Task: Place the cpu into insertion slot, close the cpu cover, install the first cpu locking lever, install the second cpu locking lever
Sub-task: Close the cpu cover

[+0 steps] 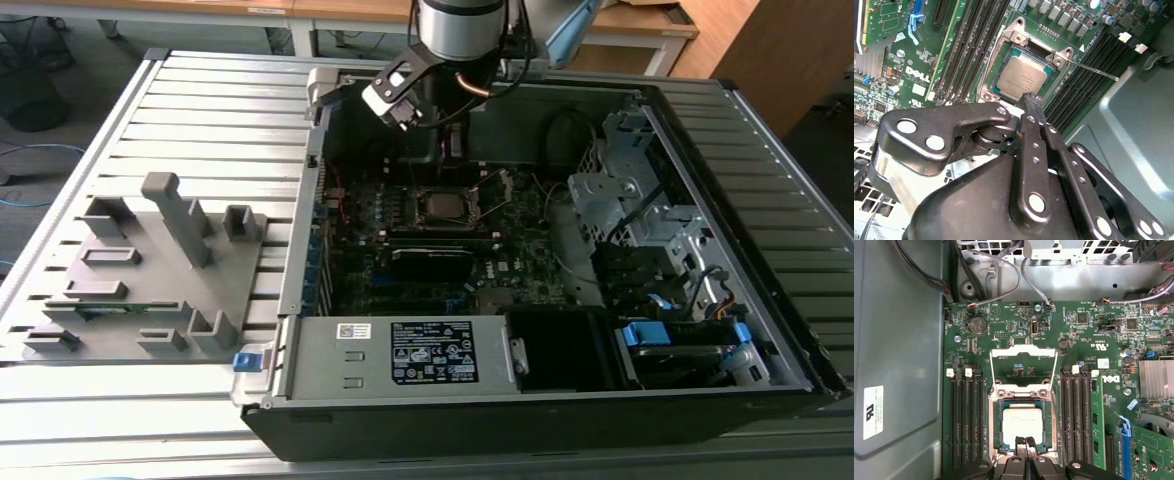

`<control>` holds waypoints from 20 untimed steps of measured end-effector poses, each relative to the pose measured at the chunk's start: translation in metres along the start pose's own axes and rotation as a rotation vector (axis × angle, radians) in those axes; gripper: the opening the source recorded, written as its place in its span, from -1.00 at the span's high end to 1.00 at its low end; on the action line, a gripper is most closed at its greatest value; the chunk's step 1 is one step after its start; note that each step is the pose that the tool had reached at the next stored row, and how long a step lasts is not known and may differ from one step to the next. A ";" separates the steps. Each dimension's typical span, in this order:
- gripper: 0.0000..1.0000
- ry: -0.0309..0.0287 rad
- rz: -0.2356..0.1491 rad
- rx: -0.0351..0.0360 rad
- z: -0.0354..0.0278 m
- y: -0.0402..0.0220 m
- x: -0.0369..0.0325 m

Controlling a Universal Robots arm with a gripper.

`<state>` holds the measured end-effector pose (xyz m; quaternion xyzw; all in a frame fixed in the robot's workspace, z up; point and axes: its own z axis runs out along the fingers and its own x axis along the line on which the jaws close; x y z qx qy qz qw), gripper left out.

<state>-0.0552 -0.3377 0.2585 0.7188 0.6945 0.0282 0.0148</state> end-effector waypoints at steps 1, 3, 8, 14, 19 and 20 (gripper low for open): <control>0.79 0.0002 0.000 -0.0001 -0.0001 0.0000 0.0000; 0.79 0.0001 0.000 0.0000 -0.0003 0.0000 0.0000; 0.79 -0.0003 0.000 0.0001 -0.0015 0.0001 0.0000; 0.79 0.0000 0.000 0.0000 -0.0049 0.0003 0.0001; 0.79 -0.0001 0.000 0.0000 -0.0068 0.0004 0.0001; 0.79 0.0000 0.000 0.0000 -0.0073 0.0004 0.0001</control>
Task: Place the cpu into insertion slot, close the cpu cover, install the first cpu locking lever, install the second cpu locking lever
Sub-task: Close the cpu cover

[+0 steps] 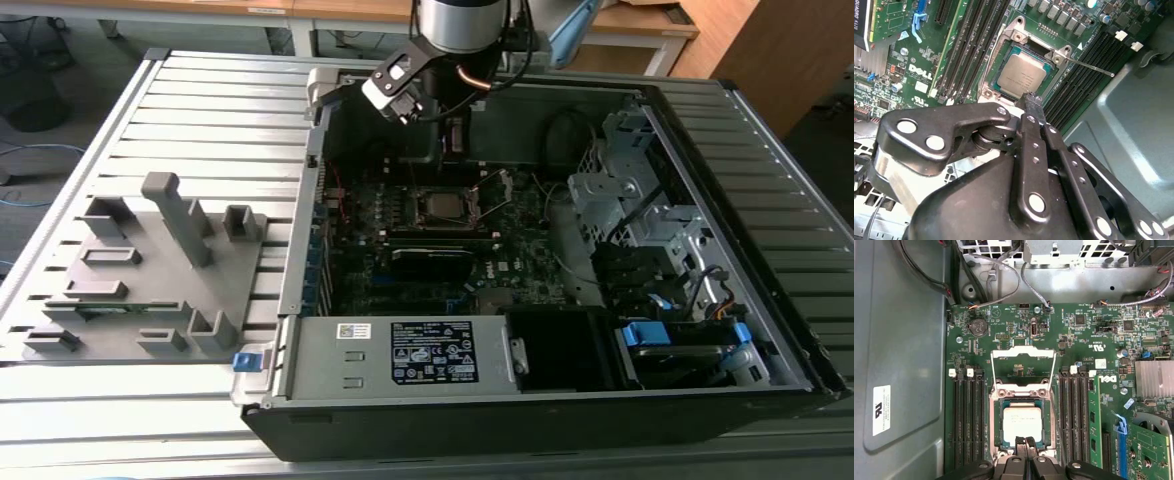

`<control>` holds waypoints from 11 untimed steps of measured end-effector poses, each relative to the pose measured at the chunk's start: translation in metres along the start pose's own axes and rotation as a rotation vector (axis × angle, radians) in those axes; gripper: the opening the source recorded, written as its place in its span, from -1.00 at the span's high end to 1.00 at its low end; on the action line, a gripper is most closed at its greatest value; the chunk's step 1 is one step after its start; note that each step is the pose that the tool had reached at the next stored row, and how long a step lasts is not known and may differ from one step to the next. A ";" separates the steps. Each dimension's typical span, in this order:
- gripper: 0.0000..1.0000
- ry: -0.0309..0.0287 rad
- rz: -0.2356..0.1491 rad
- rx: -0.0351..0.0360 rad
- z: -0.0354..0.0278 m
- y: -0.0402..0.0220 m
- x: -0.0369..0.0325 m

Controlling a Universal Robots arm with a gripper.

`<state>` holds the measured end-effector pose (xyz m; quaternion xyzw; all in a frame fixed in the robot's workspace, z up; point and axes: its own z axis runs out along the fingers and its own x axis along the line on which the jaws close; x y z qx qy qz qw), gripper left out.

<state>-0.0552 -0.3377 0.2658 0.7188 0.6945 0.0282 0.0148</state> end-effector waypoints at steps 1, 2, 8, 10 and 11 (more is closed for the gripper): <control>0.79 0.0000 0.000 0.0000 -0.0006 0.0000 0.0000; 0.79 -0.0001 0.000 0.0000 -0.0013 0.0001 0.0000; 0.79 0.0000 0.000 0.0000 -0.0018 0.0002 0.0000; 0.79 -0.0002 0.000 0.0002 -0.0019 0.0012 0.0000; 0.79 -0.0001 0.000 0.0001 -0.0018 0.0017 0.0001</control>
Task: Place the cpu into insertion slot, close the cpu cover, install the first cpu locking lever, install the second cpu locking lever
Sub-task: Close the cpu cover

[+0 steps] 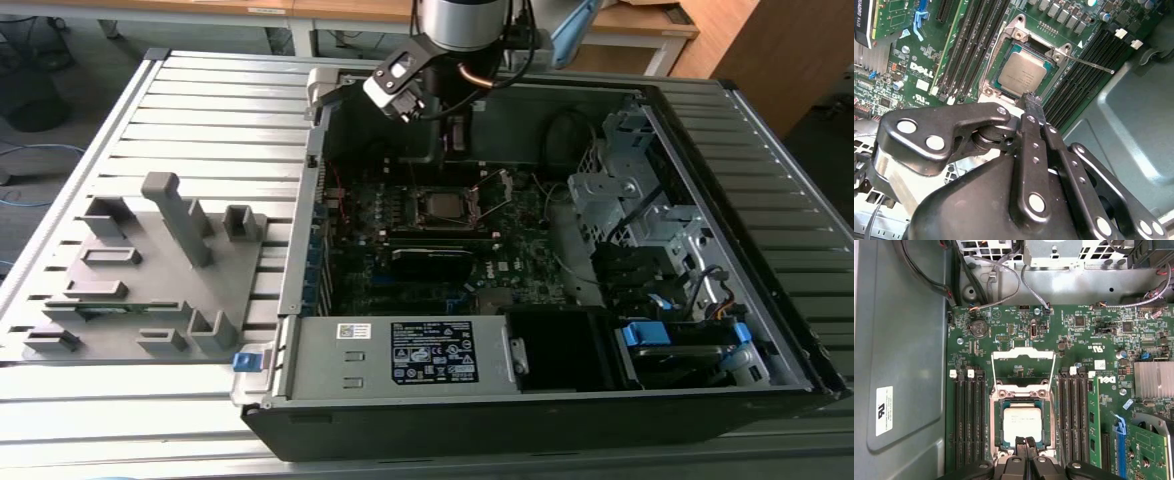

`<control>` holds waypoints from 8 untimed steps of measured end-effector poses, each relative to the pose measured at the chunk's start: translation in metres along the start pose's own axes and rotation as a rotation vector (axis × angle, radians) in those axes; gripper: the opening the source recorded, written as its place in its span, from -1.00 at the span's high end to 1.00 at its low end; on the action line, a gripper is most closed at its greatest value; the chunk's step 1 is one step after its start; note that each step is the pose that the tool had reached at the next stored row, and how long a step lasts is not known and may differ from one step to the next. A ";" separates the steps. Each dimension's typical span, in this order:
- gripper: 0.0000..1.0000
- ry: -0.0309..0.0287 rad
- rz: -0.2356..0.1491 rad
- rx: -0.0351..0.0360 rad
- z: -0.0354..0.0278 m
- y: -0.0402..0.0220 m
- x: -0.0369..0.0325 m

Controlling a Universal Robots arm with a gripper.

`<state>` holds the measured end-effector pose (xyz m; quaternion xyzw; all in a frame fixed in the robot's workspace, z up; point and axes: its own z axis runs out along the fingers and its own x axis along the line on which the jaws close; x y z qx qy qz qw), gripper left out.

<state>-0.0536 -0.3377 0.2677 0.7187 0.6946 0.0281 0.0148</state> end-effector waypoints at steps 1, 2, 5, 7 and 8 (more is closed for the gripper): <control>0.79 0.0001 0.000 0.0000 0.0001 0.0006 0.0000; 0.79 0.0000 0.000 0.0000 0.0001 0.0012 0.0000; 0.79 0.0001 0.000 -0.0001 0.0002 0.0029 0.0001; 0.79 0.0001 0.000 -0.0001 0.0003 0.0041 0.0002; 0.79 0.0001 0.000 -0.0001 0.0003 0.0047 0.0002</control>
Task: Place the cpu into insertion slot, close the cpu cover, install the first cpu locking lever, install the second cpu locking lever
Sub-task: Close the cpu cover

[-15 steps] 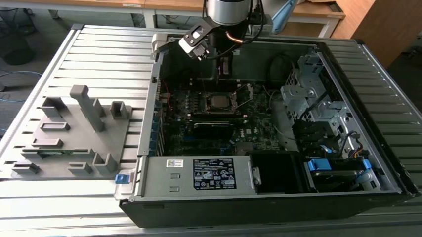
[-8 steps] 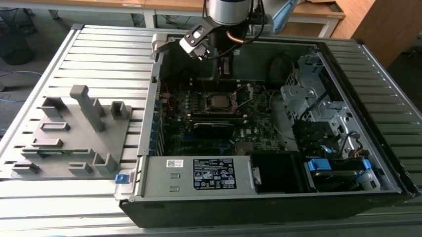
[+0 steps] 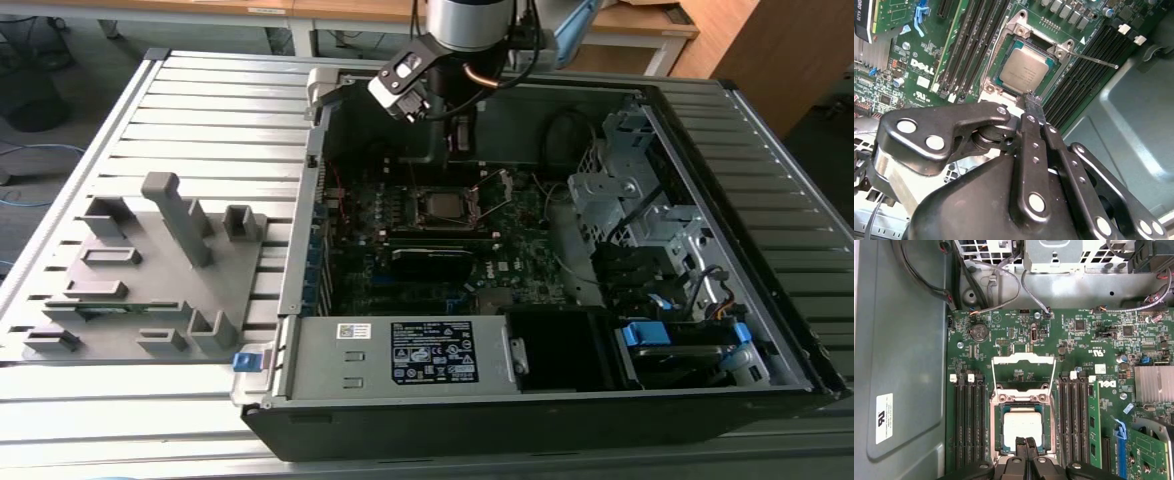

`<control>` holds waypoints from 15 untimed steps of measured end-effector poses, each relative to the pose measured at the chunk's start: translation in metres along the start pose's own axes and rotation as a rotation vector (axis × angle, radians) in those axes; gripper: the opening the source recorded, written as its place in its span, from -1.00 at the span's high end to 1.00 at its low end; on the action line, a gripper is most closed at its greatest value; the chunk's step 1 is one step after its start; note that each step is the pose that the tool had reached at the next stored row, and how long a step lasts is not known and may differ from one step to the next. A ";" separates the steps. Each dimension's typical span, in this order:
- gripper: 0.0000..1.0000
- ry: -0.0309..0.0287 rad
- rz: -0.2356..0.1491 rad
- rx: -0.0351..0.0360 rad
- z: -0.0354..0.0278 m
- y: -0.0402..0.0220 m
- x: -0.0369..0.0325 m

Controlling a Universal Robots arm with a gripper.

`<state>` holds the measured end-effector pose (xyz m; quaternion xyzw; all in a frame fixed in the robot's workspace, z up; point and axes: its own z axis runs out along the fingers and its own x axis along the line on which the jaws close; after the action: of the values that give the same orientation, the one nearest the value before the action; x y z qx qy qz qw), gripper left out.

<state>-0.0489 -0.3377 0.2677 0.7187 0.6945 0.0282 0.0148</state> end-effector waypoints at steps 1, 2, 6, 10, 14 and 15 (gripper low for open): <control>0.79 0.0000 0.000 0.0000 0.0000 0.0006 0.0000; 0.79 0.0000 0.000 0.0000 0.0000 0.0009 0.0000; 0.79 -0.0001 0.000 0.0000 0.0000 0.0011 0.0000; 0.79 0.0000 0.000 0.0000 0.0001 0.0020 0.0001; 0.79 0.0000 0.000 0.0000 0.0003 0.0049 0.0002; 0.79 0.0000 0.000 0.0000 0.0003 0.0057 0.0002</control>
<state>-0.0431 -0.3377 0.2677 0.7187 0.6946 0.0281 0.0148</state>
